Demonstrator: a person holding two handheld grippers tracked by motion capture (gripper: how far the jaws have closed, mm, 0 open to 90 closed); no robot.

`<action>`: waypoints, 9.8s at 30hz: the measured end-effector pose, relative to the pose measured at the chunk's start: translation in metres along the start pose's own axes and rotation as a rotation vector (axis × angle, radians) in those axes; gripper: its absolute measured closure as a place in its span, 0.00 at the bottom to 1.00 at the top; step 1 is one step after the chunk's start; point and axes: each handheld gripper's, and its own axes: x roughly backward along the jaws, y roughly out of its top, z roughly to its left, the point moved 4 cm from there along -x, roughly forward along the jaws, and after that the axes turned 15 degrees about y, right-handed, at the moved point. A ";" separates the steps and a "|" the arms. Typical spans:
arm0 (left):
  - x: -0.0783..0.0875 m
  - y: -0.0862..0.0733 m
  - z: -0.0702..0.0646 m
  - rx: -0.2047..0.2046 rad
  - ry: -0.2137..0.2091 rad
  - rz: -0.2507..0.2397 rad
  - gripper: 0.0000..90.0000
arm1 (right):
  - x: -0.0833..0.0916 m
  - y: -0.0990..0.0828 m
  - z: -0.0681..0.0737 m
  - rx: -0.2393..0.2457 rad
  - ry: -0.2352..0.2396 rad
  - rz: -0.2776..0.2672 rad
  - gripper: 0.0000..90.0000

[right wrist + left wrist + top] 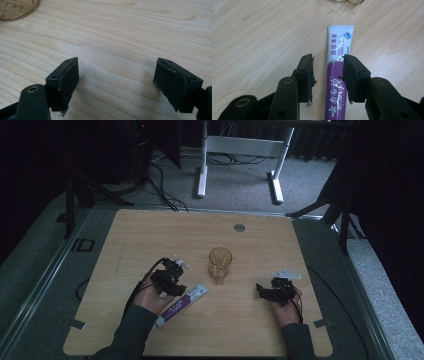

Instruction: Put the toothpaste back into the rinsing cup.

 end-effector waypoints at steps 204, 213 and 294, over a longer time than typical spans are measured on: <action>-0.010 0.010 -0.009 -0.053 -0.025 0.079 0.83 | 0.000 0.000 0.000 0.000 0.002 0.000 0.22; -0.007 0.014 -0.005 -0.030 -0.015 0.051 0.83 | -0.001 0.000 0.000 0.000 0.002 -0.001 0.22; 0.012 0.041 0.012 0.094 0.009 -0.209 0.83 | -0.001 0.001 0.000 0.001 0.003 0.000 0.22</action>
